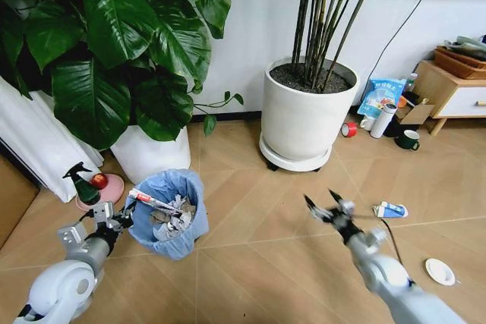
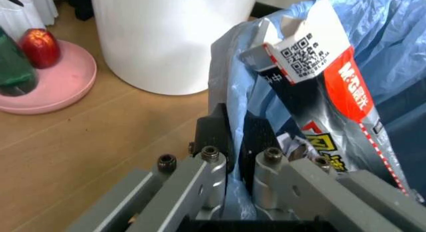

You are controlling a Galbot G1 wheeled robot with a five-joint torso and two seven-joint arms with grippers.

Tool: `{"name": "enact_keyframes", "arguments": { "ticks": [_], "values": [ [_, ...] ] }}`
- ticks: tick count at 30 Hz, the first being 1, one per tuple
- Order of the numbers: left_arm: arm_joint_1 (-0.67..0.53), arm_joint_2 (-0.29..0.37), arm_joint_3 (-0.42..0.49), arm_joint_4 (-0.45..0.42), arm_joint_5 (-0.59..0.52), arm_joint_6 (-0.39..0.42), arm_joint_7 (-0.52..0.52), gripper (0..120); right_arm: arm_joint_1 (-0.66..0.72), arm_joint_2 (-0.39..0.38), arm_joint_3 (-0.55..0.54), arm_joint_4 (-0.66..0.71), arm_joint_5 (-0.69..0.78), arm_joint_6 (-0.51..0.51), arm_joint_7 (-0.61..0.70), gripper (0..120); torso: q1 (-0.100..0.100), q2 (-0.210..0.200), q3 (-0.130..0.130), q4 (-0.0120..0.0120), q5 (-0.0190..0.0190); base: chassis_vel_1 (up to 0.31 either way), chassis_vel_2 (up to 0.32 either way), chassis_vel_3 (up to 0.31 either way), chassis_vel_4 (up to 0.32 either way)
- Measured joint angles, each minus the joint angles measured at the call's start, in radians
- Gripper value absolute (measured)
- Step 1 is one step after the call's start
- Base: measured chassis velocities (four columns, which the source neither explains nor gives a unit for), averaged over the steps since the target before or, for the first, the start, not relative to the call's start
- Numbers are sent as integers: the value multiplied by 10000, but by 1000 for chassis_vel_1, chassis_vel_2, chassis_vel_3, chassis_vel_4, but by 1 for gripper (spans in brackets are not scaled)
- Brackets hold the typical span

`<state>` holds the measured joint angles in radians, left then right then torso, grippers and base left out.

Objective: Pick up the trash bin and place the garbage on the floor into it.

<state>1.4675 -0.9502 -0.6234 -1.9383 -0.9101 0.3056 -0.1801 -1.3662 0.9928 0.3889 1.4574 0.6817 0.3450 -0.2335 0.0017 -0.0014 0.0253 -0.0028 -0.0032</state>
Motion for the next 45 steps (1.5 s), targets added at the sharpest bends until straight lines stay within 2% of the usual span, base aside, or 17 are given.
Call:
{"name": "enact_keyframes", "arguments": {
  "ticks": [3, 9, 32, 39, 45],
  "values": [
    [29, -6, -36, -55, 5, -6, 0, 0, -727, 444, 850, 0, -118, 57, -255, 100, 0, 0, 0, 4, 0, 0, 0, 0, 0],
    [64, 3, -52, -104, 0, -6, -5, 0, -1254, 883, 1300, -213, -219, 140, -418, 100, 0, 0, 1, 7, 0, -45, -46, 51, 53],
    [71, -186, 95, -51, 112, -6, 8, 0, -2153, 1062, 1590, -855, -933, 776, -556, 100, 1, 0, 1, 3, 4, -237, -226, 234, 235],
    [36, -172, 108, 6, 111, -9, 17, 0, -2246, 1266, 1551, -1123, -1789, 321, 574, 100, 1, -1, 2, 5, 0, -70, -85, 81, 53],
    [12, -126, 97, 35, 98, -12, 13, 0, -2245, 1159, 1397, -1220, -1831, -178, 784, 100, 1, -1, 2, 7, -2, 86, 68, -65, -67]
  ]
}}
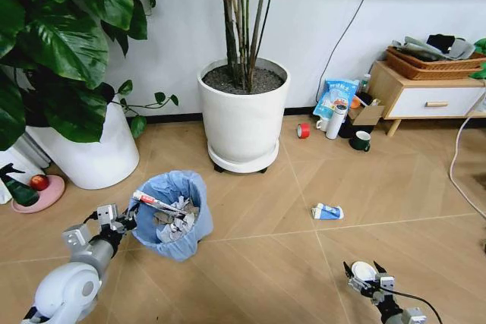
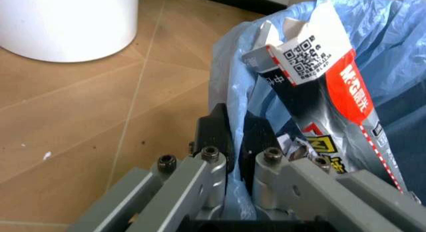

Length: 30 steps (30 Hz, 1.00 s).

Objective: Pick up the trash bin and place the garbage on the floor into it.

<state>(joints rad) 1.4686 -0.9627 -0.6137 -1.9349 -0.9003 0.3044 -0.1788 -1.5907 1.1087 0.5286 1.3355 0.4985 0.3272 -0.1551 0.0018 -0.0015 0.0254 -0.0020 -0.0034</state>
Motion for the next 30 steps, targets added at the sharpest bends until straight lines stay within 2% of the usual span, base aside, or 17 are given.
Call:
{"name": "enact_keyframes", "arguments": {
  "ticks": [12, 17, 21, 22, 26, 27, 30],
  "values": [
    [39, 141, -71, -24, -75, 0, -25, 0, 829, -34, -433, -1227, 89, -460, 233, 100, 0, 0, 0, -2, 4, 3, 5, -3, -4],
    [44, 151, -96, -23, -85, 0, -38, 0, 1013, -136, -564, -1449, 200, -655, 232, 96, 0, 0, 0, -1, 3, 0, 0, 0, 0],
    [42, 158, -104, -10, -101, 0, -49, 0, 1185, -274, -674, -1645, 282, -965, 214, 77, 1, 0, 0, -2, 3, 0, 0, 0, 0],
    [42, 158, -104, -10, -101, 0, -49, 0, 1185, -274, -674, -1645, 282, -965, 214, 77, 1, 0, 0, -2, 3, 0, 0, 0, 0],
    [7, 171, -106, 29, -140, 7, -69, 0, 1378, -457, -843, -1929, 295, -1135, 131, 61, 1, 0, 0, -2, 3, 0, 0, 0, 0],
    [7, 171, -106, 29, -140, 7, -69, 0, 1378, -457, -843, -1929, 295, -1135, 131, 61, 1, 0, 0, -2, 3, 0, 0, 0, 0],
    [-23, 174, -106, 75, -155, 14, -86, 0, 1499, -651, -1040, -2072, 308, -1275, 71, 46, 1, 0, 0, -2, 3, 0, 0, 0, 0]
  ]
}}
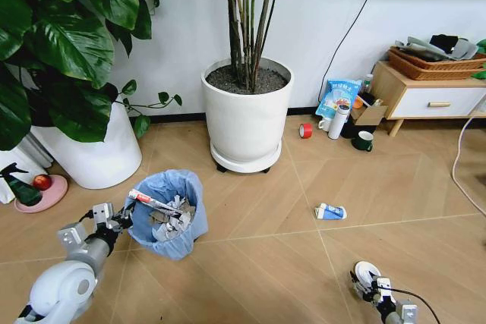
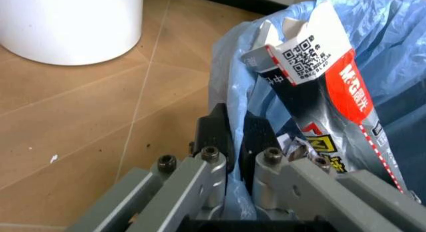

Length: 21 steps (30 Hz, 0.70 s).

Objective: Pick up the trash bin and place the garbage on the floor into it.

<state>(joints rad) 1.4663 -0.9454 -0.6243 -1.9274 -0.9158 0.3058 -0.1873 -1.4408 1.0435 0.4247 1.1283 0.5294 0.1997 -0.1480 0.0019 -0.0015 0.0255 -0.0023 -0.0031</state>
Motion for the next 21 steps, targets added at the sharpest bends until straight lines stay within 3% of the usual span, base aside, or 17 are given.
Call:
{"name": "enact_keyframes", "arguments": {
  "ticks": [13, 21],
  "values": [
    [-41, 28, -4, 73, -31, 14, -26, 0, 323, -376, -501, -334, 172, -228, -131, 2, 0, 0, -1, -1, -5, 0, 0, 0, 0],
    [-104, 37, 42, 109, -37, 19, -41, 0, 331, -391, -467, -387, 195, -225, -200, 0, 0, 0, -1, 1, 3, 0, 0, 0, 0]
  ]
}}
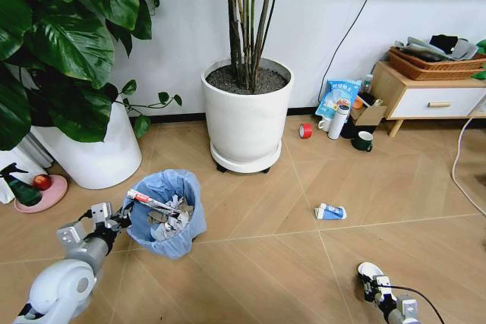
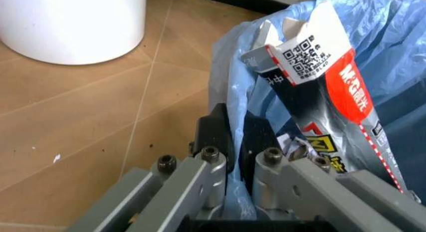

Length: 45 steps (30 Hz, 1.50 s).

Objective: Pick up the trash bin and place the garbage on the floor into it.

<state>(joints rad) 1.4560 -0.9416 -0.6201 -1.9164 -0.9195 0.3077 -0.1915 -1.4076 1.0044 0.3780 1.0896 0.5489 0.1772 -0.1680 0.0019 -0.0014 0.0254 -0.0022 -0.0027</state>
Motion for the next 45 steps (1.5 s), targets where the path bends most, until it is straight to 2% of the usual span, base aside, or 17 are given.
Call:
{"name": "enact_keyframes", "arguments": {
  "ticks": [7, 11, 14, 20, 23, 24, 27, 28, 29, 30, 32, 33, 36, 37, 40, 45],
  "values": [
    [17, 51, 103, -19, -5, 2, -2, 0, -212, -40, 295, 398, 65, 151, -134, 0, 0, 0, 1, -3, 4, 0, 0, 0, 0],
    [29, 134, 243, -53, -3, -5, -2, 0, -422, -102, 525, 1095, 127, 384, -288, 0, 0, 0, 1, -3, -6, 0, 0, 0, 0],
    [-97, 374, 598, -25, -3, -37, 10, 0, -610, -253, 759, 2358, 211, 744, -711, 0, 0, 0, 1, 0, -5, 0, 0, 0, 0],
    [-500, 700, 1086, 188, -128, -50, 46, 0, -277, -638, 446, 3551, 658, 1569, -1728, 0, 1, -1, 1, -5, -4, 0, 0, 0, 0],
    [-591, 939, 1291, 266, -196, -82, 127, 0, 557, -1045, -283, 4183, 1485, 2182, -2856, 0, 1, -1, 1, -3, -7, 0, 0, 0, 0],
    [-591, 939, 1291, 266, -196, -82, 127, 0, 557, -1045, -283, 4183, 1485, 2182, -2856, 0, 1, -1, 1, -3, -7, 0, 0, 0, 0],
    [-596, 1267, 1376, 295, -293, -164, 278, 0, 2403, -1456, -2049, 4830, 2895, 2555, -3790, 0, 1, -1, 2, 0, 1, 0, 0, 0, 0],
    [-596, 1267, 1376, 295, -293, -164, 278, 0, 2403, -1456, -2049, 4830, 2895, 2555, -3790, 0, 1, -1, 2, 0, 1, 0, 0, 0, 0],
    [-596, 1342, 1385, 295, -324, -185, 303, 0, 3013, -1484, -2606, 4989, 3281, 2604, -3980, 0, 1, 0, 0, 1, -11, 0, 0, 0, 0],
    [-597, 1399, 1401, 294, -355, -201, 335, 0, 3620, -1466, -3290, 5119, 3605, 2618, -4163, 0, 1, -1, 1, 2, -16, 0, 0, 0, 0],
    [-609, 1485, 1447, 296, -380, -222, 383, 0, 4586, -1315, -4360, 5205, 3888, 2619, -4324, 0, 2, -1, 3, 5, 1, 0, 0, 0, 0],
    [-609, 1485, 1447, 296, -380, -222, 383, 0, 4586, -1315, -4360, 5205, 3888, 2619, -4324, 0, 2, -1, 3, 5, 1, 0, 0, 0, 0],
    [-831, 1617, 1698, 444, -400, -294, 508, 0, 6181, -805, -6124, 4973, 4229, 2617, -4451, 0, 1, -1, 2, 3, -7, 0, 0, 0, 0],
    [-831, 1617, 1698, 444, -400, -294, 508, 0, 6181, -805, -6124, 4973, 4229, 2617, -4451, 0, 1, -1, 2, 3, -7, 0, 0, 0, 0],
    [-1250, 1678, 2001, 636, -474, -322, 535, 0, 7191, -453, -7129, 4524, 4474, 2598, -4609, 0, 2, -1, 2, 2, -9, 0, 0, 0, 0],
    [-1920, 1661, 2433, 920, -551, -326, 517, 0, 7728, -234, -7761, 4149, 4626, 2553, -4670, 0, 1, -1, 2, -1, -3, 0, 0, 0, 0]
  ]
}}
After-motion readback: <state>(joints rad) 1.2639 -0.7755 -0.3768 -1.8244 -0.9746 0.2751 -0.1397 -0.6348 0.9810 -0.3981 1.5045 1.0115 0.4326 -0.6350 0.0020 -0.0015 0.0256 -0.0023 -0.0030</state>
